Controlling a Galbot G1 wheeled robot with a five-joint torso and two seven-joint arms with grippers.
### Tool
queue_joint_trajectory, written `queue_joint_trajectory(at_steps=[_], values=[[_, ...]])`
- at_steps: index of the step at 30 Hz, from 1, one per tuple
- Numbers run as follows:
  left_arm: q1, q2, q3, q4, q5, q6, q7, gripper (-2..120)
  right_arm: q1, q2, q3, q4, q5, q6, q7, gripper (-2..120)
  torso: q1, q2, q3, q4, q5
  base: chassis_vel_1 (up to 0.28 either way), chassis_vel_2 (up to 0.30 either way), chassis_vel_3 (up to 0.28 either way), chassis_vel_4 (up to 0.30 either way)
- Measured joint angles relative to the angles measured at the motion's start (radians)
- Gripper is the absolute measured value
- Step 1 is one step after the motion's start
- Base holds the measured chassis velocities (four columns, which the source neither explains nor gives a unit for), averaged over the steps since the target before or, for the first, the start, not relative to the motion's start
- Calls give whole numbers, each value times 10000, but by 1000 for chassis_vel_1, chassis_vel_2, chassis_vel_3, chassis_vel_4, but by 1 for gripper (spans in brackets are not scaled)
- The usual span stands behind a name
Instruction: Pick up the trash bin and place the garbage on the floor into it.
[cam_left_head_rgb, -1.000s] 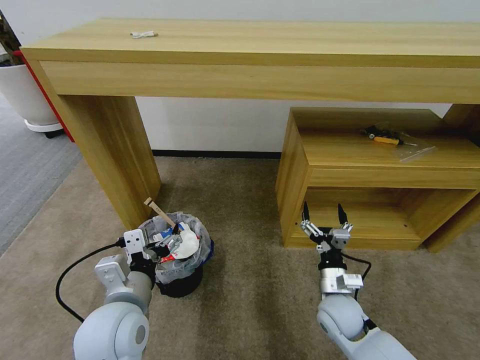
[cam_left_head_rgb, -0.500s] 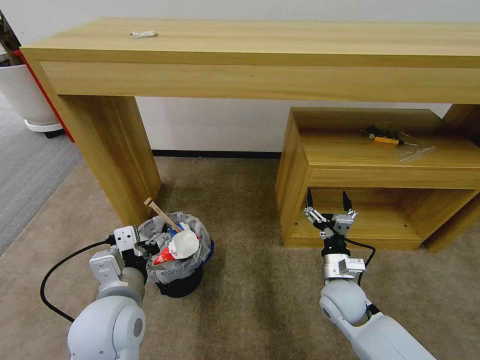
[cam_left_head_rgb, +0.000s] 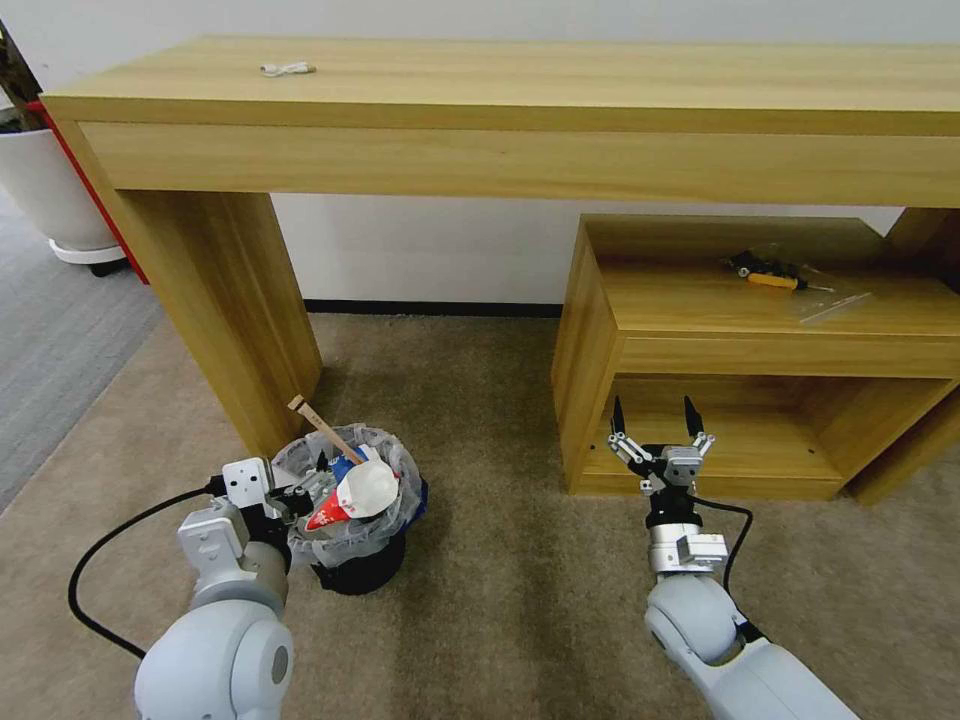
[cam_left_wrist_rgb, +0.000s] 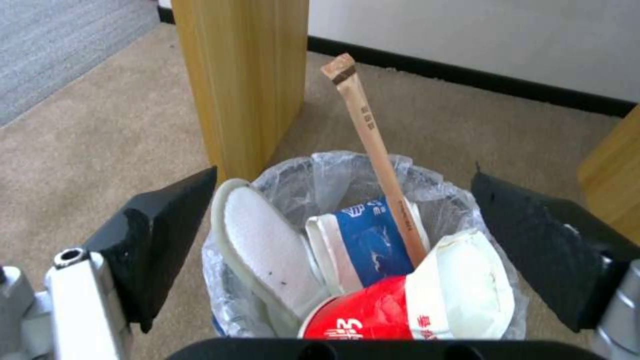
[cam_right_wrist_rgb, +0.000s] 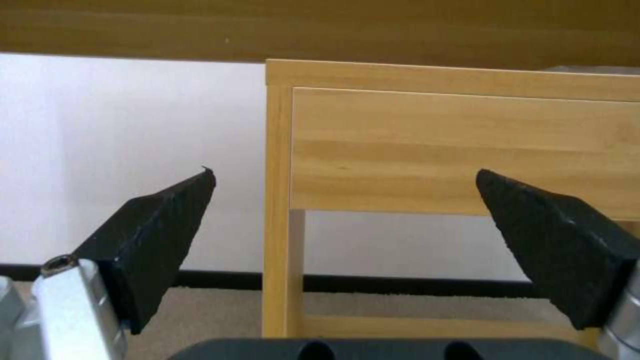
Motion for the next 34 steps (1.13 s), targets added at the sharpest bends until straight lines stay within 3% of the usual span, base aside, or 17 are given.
queue_joint_trajectory(at_steps=[7,16,22,34], values=[[-21,2,22,178,-225,-107,-11,100,106,45,88,-135,-29,-40,53,100,0,0,0,0,0,0,0,0,0],[-191,3,5,378,-498,-114,-85,100,272,1006,278,-478,-271,65,6,100,0,0,1,1,2,0,0,0,0],[-360,7,-166,615,-881,-113,10,100,193,1101,229,-354,-280,130,-48,100,0,0,1,0,-2,0,0,0,0],[-963,1225,-923,1405,-2156,-27,181,99,-174,1627,500,-340,-626,179,-19,99,0,0,0,1,0,0,0,0,0]])
